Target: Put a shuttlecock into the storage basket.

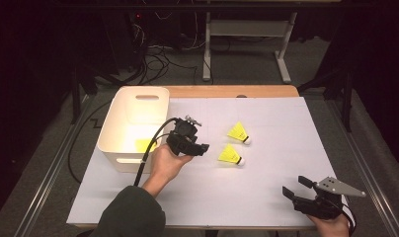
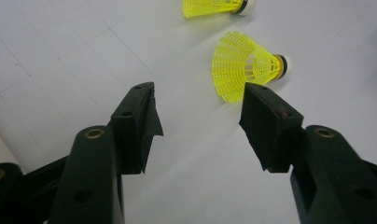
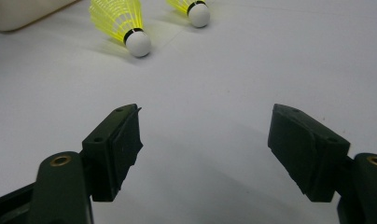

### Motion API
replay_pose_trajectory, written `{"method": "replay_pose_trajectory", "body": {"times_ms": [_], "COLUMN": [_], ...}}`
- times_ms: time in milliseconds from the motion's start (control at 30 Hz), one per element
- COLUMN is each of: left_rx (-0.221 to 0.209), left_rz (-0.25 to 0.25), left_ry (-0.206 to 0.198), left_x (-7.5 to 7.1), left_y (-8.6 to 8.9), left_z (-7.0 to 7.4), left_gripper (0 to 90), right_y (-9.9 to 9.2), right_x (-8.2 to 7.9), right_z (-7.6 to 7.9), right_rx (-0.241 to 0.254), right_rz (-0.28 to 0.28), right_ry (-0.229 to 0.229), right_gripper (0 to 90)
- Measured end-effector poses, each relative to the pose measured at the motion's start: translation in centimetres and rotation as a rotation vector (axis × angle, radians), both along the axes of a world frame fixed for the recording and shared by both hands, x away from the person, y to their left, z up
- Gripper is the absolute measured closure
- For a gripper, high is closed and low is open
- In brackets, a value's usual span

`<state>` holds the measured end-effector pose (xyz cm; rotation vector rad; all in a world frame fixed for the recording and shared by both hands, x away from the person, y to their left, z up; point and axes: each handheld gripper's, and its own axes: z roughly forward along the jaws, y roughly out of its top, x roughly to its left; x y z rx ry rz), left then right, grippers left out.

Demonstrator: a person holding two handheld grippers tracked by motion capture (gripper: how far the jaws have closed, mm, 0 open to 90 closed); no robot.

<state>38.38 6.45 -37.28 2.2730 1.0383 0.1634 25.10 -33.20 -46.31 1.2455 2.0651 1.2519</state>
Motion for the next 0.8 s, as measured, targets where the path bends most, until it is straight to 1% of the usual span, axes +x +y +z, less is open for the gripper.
{"method": "replay_pose_trajectory", "body": {"times_ms": [400,633,800], "left_rx": [0.01,0.005,-0.007], "left_rz": [-0.013,-0.019,-0.023], "left_ry": [0.012,0.018,0.028], "left_x": [0.1,0.1,0.0], "left_y": [-0.6,-0.9,-1.1], "left_z": [-0.7,-1.0,-1.5], "left_gripper": [46.0,46.0,46.0], "right_y": [0.0,0.0,0.0], "right_x": [0.0,0.0,0.0], "right_z": [0.0,0.0,0.0], "right_rx": [-0.002,-0.003,-0.003], "right_rz": [0.001,0.002,0.002], "right_ry": [0.0,-0.001,-0.001], "right_gripper": [26.0,26.0,26.0]}}
